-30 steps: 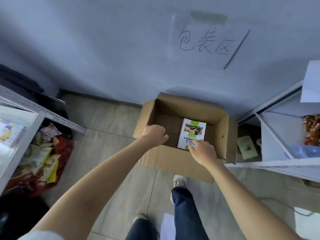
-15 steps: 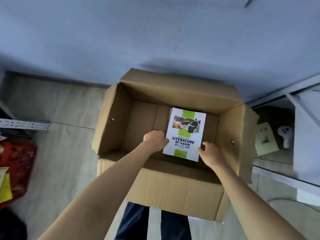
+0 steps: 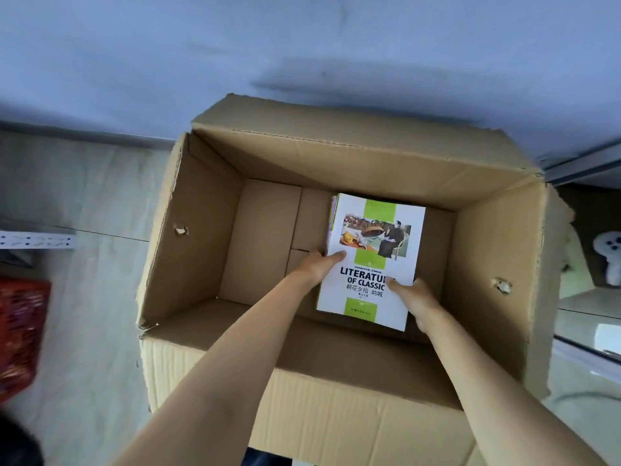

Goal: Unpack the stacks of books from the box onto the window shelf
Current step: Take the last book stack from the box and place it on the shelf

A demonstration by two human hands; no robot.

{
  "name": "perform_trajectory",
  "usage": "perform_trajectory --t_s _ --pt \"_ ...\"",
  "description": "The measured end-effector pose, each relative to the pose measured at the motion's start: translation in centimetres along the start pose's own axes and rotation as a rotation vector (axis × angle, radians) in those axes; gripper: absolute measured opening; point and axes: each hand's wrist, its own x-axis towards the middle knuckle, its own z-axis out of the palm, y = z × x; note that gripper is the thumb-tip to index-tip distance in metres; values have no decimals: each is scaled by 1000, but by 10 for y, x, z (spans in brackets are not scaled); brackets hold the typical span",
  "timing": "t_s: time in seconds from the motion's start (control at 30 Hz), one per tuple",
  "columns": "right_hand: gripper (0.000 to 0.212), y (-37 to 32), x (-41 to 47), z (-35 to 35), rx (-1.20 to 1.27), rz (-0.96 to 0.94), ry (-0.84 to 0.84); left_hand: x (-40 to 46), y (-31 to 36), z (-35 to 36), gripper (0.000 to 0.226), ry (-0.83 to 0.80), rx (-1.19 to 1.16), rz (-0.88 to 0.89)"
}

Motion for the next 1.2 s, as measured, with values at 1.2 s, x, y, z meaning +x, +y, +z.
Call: perform_trajectory --t_s 1.2 --pt "45 -248 -578 261 -333 -841 -645 -593 -79 -384 42 557 -835 534"
